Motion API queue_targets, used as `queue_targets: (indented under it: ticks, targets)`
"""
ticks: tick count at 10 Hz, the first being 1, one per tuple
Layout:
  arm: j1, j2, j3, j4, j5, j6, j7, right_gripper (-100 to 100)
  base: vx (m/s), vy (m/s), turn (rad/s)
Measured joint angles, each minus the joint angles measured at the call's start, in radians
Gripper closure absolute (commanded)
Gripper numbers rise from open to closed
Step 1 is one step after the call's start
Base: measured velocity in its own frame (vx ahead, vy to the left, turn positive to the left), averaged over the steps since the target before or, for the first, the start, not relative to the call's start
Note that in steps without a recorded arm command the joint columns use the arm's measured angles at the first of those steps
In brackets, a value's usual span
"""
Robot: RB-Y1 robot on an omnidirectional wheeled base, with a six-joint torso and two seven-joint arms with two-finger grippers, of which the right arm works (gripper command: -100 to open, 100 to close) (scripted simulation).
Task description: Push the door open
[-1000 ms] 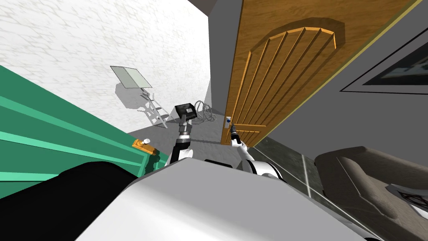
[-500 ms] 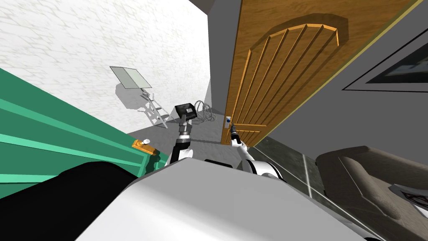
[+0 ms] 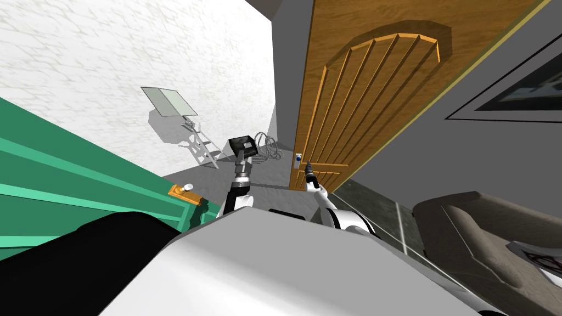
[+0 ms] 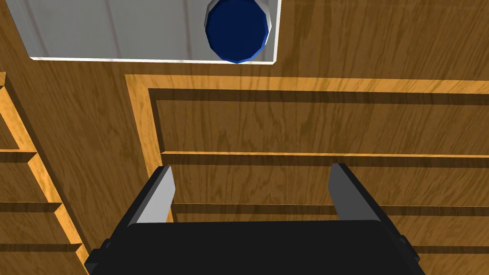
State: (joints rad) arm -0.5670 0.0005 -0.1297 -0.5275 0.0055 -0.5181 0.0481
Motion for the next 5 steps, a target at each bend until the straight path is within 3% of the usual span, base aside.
queue_targets:
  ticks: [1,2,4,5]
  targets:
    - [0.038,0.019,0.009,-0.071,0.005,0.031,0.000,-100,-0.092,0.083,-0.008]
    - [0.031,0.025,0.009,-0.062,0.003,0.036,-0.001,-100,-0.015,0.024,0.011]
    - [0.010,0.035,0.003,-0.010,0.000,0.005,0.000,-100,0.012,0.014,0.041]
    - [0.012,0.042,0.003,-0.017,0.000,0.006,0.001,-100,0.000,0.000,0.000]
